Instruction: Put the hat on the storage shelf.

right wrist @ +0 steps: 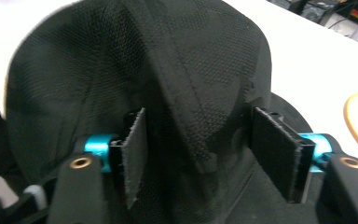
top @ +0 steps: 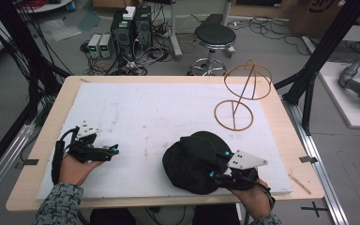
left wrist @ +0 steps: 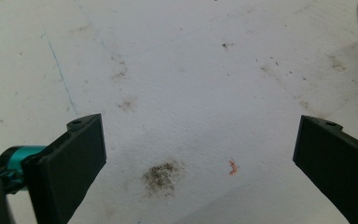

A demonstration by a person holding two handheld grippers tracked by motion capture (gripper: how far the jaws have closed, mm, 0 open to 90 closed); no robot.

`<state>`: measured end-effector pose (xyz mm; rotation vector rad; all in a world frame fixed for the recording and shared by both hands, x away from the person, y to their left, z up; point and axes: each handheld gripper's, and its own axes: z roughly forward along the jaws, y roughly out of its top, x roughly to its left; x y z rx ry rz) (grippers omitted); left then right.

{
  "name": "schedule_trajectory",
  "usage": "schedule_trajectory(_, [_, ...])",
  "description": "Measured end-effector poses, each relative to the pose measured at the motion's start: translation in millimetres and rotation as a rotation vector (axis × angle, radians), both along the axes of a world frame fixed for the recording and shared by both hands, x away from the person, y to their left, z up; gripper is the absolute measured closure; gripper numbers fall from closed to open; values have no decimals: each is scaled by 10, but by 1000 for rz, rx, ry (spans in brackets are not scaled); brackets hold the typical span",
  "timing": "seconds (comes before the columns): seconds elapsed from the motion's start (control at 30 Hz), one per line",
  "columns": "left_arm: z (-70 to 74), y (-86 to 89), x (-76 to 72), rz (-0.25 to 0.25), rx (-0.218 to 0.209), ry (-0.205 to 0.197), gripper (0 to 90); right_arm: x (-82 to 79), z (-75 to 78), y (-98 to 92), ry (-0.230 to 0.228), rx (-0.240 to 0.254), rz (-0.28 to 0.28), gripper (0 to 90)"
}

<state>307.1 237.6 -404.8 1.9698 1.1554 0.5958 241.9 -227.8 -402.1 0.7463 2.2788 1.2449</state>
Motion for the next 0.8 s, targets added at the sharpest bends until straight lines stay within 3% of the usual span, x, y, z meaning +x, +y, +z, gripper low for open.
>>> schedule_trajectory(0.27, [-28,0,15,0,-1,8,32,-7,-32,24,-58,-40,-30,508])
schedule_trajectory(0.33, [-31,-4,16,-13,-7,10,97,-8,-49,29,-83,-51,-40,562])
schedule_trajectory(0.43, [-29,3,18,-5,-3,4,99,-4,-45,36,-134,-78,-51,630])
schedule_trajectory(0.8, [-18,57,13,14,-7,3,99,-10,-37,48,-194,-111,-99,807])
